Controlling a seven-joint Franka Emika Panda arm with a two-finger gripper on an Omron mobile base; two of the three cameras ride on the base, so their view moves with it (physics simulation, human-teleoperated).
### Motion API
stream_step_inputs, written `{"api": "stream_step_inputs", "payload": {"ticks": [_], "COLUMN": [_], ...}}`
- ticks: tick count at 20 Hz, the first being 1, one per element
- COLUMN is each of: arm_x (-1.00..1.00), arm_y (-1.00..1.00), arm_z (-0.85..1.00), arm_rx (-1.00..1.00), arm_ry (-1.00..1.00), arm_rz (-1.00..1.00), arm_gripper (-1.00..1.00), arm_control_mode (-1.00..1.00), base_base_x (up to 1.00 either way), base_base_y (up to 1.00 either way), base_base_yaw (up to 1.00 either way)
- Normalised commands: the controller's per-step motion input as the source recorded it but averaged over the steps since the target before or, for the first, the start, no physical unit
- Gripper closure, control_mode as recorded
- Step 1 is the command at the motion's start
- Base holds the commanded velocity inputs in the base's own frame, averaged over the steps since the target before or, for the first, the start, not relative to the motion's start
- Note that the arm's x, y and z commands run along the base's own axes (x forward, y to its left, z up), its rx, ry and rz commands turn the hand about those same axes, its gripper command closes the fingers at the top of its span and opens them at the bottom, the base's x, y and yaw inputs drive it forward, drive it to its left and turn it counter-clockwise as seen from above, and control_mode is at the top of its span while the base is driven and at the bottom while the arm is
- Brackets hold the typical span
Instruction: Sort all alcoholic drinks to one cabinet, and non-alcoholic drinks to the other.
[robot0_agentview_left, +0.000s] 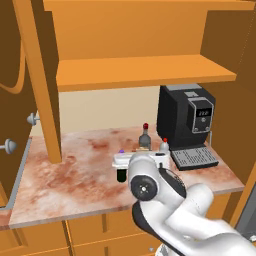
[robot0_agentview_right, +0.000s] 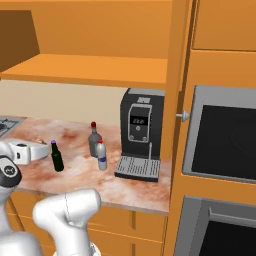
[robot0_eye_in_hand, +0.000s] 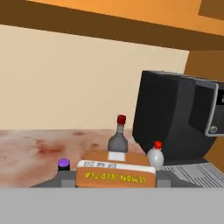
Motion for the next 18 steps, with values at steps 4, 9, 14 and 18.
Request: {"api": "stream_step_inputs", "payload": {"ticks": [4,9,14,18], "arm_x": [0.0,0.0,0.0,0.0], "arm_y": [-0.08,-0.07,-0.04,0.0], "arm_z": [0.71,0.71,0.65,0.48], "arm_rx": [0.04,0.02,0.01,0.02], "arm_ry": [0.0,0.03,0.04,0.02], "arm_rz": [0.05,0.0,0.0,0.02], "arm_gripper": [1.0,1.0,1.0,1.0], "arm_control_mode": [-1.0,-1.0,-1.0,-1.0], "base_base_x": [0.0,0.0,0.0,0.0], "base_base_y": [0.0,0.0,0.0,0.0], "base_base_yaw": [0.0,0.0,0.0,0.0]}}
